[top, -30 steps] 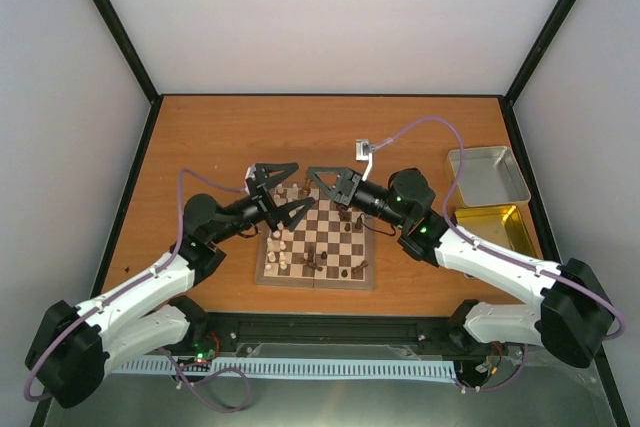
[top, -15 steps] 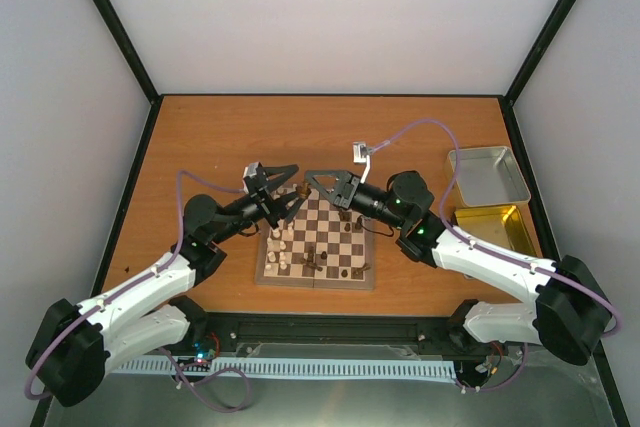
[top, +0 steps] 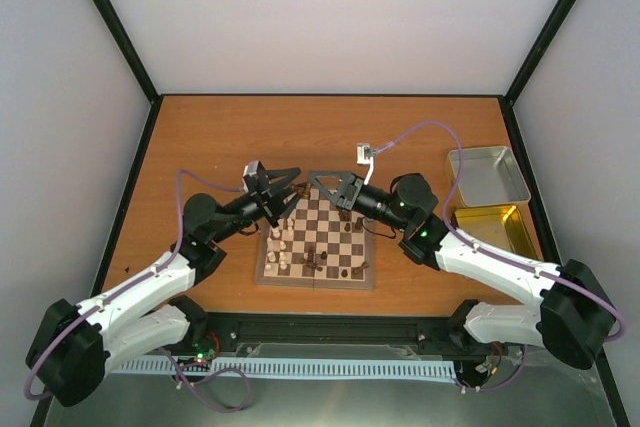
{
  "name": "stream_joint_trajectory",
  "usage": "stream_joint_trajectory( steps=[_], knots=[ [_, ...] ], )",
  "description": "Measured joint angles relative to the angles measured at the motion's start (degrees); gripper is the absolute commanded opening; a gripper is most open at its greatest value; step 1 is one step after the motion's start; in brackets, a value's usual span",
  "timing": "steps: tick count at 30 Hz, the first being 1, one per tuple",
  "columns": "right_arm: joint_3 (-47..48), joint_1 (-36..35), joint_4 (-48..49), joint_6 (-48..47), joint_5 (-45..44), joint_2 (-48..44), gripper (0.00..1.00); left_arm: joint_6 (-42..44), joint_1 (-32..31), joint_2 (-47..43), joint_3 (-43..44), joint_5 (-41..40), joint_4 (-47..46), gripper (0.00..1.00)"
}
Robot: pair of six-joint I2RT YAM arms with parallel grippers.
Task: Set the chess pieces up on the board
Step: Pick up the chess piece from the chessboard.
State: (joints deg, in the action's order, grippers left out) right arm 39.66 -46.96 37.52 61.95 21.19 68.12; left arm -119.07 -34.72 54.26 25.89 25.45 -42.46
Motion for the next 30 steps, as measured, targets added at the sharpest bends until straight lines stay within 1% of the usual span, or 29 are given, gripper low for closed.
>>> stream_joint_trajectory(
  steps=[3, 5, 7, 12, 17, 21, 30],
  knots=[
    [-0.07, 0.0, -0.04, -0.02, -0.44, -0.35, 0.04, 0.02, 0.0, 0.0, 0.44, 0.04, 0.44, 0.38],
    [-0.09, 0.0, -0.07, -0.02, -0.92, -0.59, 0.04, 0.02, 0.0, -0.04, 0.87, 0.04, 0.87, 0.4],
    [-0.15, 0.0, -0.22, -0.04, -1.22, -0.92, 0.04, 0.09, 0.0, -0.33, 1.46, 0.07, 2.12, 0.41],
    [-0.35, 0.0, -0.9, -0.2, -2.23, -1.81, 0.04, 0.96, 0.0, -1.18, 2.54, 0.26, 5.49, 0.39],
    [-0.39, 0.0, -1.55, -0.31, -2.75, -2.38, 0.04, 2.21, 0.0, -1.22, 2.78, 0.55, 8.5, 0.32],
    [-0.42, 0.0, -1.92, -0.44, -2.8, -2.4, 0.04, 3.04, 0.02, -1.22, 2.89, 0.81, 10.54, 0.24],
    [-0.42, 0.0, -2.29, -0.74, -3.08, -2.4, 0.04, 4.15, 0.0, -1.16, 3.32, 1.2, 12.52, 0.03]
  ],
)
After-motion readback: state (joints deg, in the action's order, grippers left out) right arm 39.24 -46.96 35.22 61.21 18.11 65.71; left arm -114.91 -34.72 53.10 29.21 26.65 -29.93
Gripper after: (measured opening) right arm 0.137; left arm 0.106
